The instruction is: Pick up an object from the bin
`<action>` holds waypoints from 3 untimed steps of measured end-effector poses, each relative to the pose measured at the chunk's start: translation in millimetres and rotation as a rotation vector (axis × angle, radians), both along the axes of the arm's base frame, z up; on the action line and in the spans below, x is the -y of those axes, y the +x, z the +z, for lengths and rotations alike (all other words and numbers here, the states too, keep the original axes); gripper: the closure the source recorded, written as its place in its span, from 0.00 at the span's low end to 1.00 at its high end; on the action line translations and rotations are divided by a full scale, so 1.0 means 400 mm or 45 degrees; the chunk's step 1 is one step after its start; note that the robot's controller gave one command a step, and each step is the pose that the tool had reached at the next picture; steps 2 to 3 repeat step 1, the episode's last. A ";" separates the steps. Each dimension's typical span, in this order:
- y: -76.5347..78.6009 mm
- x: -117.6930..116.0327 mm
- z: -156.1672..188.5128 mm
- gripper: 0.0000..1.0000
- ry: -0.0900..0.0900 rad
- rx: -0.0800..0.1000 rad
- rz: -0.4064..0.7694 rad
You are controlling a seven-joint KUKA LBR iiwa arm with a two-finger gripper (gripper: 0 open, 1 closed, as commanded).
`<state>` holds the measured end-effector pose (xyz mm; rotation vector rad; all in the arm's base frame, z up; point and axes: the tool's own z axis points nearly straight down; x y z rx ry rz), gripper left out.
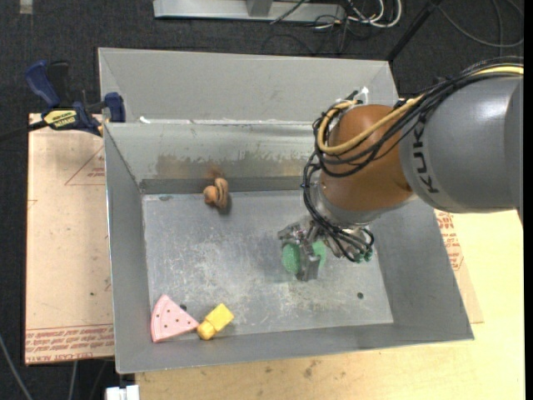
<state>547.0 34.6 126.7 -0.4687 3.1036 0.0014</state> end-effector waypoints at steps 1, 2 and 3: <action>0.000 0.000 0.000 1.00 0.000 0.000 0.002; 0.000 0.000 0.000 1.00 0.000 0.000 0.002; 0.000 0.000 0.000 1.00 0.000 0.000 0.002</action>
Offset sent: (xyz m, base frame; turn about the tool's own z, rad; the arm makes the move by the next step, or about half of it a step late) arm 0.0000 0.0000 0.0000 0.0000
